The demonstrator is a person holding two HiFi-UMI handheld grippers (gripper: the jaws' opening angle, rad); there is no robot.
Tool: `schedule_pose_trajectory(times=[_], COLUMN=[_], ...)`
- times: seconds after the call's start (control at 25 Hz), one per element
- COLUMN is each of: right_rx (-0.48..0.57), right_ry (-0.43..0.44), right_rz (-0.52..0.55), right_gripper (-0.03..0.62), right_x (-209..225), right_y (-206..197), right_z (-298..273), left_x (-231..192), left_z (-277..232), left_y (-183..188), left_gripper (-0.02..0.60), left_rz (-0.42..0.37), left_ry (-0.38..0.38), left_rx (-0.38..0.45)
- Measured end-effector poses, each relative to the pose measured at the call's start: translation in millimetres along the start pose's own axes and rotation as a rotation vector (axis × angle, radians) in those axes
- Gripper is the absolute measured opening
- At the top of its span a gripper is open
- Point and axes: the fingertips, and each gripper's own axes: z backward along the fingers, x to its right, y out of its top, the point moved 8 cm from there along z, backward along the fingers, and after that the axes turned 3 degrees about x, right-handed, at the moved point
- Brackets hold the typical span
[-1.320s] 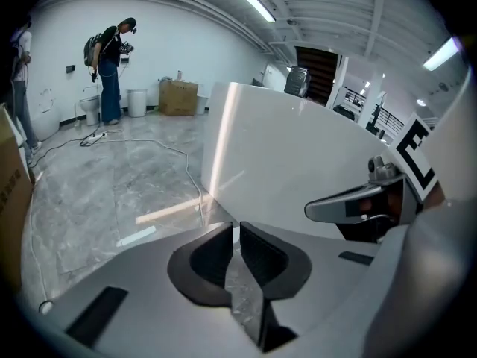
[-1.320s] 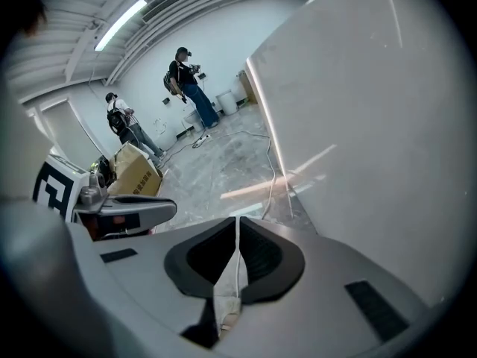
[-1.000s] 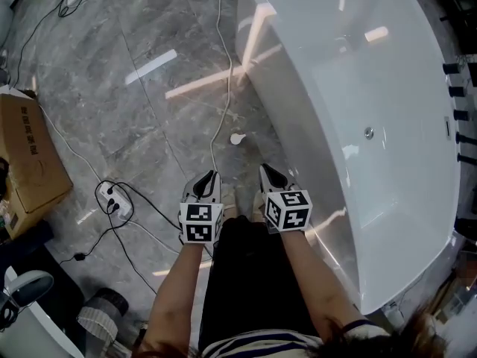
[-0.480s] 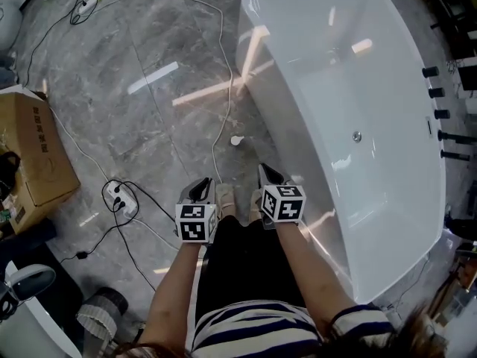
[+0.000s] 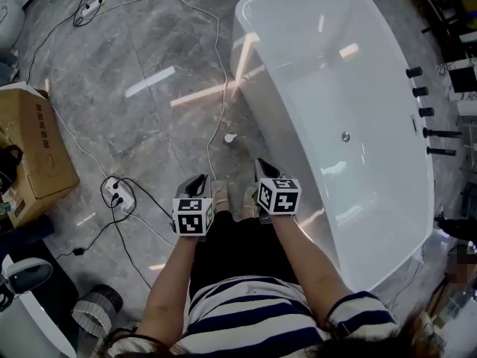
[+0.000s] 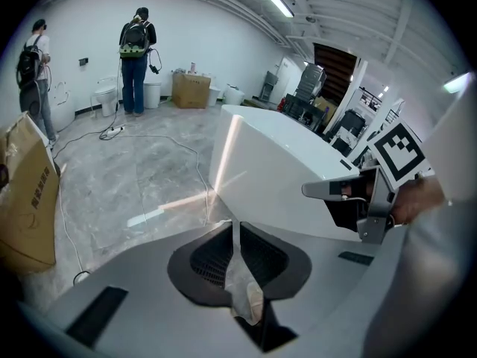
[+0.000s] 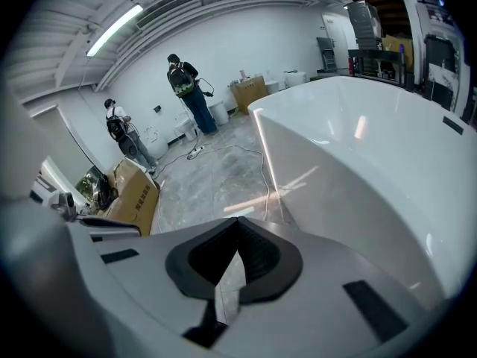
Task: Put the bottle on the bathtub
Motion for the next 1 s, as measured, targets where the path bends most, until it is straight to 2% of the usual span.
schedule_pose_trajectory(times=[0.16, 0.56, 1.0], right_rx=[-0.006, 0.005, 0.013], right_ry=[0.013, 0.021, 0.045], right_rz=[0.025, 0.037, 0.058], right_gripper=[0.026, 0.026, 0.026], right_x=[-5.1, -3.0, -5.9], right_y=[4.8, 8.9, 6.8], right_z=[11.4, 32.8, 43.0], left_x=[7.3, 10.5, 12.9], left_z=[12.0, 26.8, 38.8], left_y=[9.9, 14.9, 15.3], left_gripper=[0.043, 0.043, 0.043], left_rz=[0.016, 0.000, 0.036], left_ry=[0.001, 0.010, 0.026], left_rx=[0.022, 0.031, 0.049])
